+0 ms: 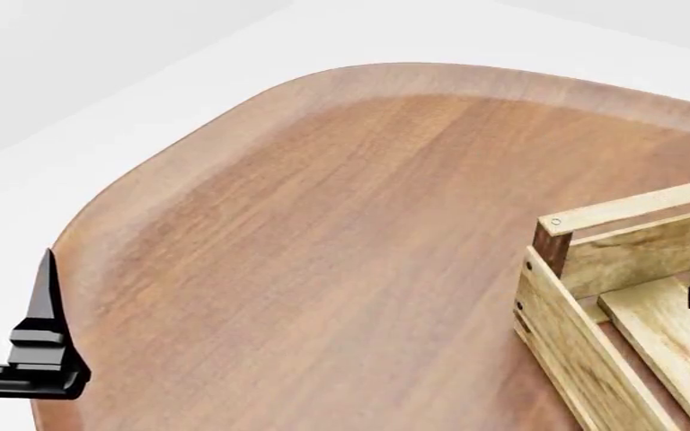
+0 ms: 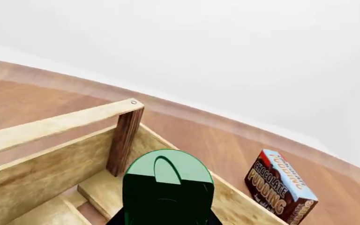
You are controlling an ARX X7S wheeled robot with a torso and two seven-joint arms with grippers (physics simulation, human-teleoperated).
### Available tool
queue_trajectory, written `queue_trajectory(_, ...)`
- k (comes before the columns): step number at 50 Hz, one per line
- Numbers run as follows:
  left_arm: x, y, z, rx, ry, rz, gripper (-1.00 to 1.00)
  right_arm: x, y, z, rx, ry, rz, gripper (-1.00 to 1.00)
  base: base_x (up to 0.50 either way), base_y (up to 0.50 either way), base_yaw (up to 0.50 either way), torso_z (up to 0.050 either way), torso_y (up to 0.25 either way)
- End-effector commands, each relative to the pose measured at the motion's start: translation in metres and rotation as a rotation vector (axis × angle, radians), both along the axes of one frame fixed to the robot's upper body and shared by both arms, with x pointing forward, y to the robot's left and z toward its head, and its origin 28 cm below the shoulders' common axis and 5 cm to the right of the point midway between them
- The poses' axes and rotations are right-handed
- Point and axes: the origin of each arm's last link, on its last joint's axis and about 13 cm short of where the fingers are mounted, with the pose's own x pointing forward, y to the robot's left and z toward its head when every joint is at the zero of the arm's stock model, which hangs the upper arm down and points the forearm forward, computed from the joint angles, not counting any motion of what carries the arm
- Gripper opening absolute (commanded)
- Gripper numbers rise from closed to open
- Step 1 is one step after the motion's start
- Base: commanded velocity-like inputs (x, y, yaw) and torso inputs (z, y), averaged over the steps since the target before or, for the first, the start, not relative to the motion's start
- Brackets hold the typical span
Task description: Pick up the salad dressing and put it in the tray.
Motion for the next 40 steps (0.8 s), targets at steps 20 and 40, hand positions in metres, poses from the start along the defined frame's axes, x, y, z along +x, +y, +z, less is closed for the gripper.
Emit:
queue_trajectory(20, 0.000, -0.001, 0.000, 0.011, -0.001, 0.001, 1.00, -0.018, 0.007, -0.040, 0.007, 0.082, -0.024, -1.00, 0.00, 0.00, 0.00, 0.000, 0.001)
queue_trajectory(40, 0.000, 0.000, 0.000, 0.013, -0.003, 0.006, 1.00, -0.023, 0.008, -0.050, 0.009, 0.116, -0.040, -1.00, 0.00, 0.00, 0.00, 0.001, 0.001)
